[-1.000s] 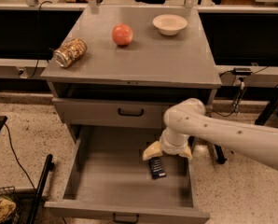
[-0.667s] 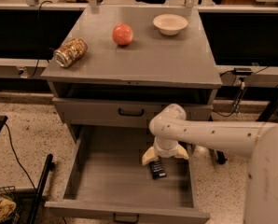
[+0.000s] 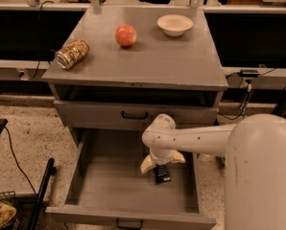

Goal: Pick rxbar blueberry from middle drawer and place on counter

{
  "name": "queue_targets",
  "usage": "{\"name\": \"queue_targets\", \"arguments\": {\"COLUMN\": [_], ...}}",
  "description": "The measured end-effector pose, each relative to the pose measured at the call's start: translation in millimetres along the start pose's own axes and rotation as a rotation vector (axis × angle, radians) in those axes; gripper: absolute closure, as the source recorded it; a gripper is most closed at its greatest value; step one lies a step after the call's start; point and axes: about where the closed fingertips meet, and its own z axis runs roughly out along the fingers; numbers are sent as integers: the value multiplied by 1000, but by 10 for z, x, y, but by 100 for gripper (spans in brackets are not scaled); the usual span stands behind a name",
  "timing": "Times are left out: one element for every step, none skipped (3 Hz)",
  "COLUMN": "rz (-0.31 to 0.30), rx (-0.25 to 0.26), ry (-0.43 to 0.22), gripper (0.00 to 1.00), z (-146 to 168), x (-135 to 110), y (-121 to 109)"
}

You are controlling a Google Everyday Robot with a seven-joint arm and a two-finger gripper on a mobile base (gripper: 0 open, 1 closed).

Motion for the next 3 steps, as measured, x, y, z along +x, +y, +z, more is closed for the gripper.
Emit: {"name": "queue_targets", "arguments": {"rz": [-12,-17,-17], "rx": [33,45,52], "ry": [6,17,25], "gripper": [0,4,14], "z": [115,252,452], "x": [13,4,8], "y": [-94,-128,-95]}}
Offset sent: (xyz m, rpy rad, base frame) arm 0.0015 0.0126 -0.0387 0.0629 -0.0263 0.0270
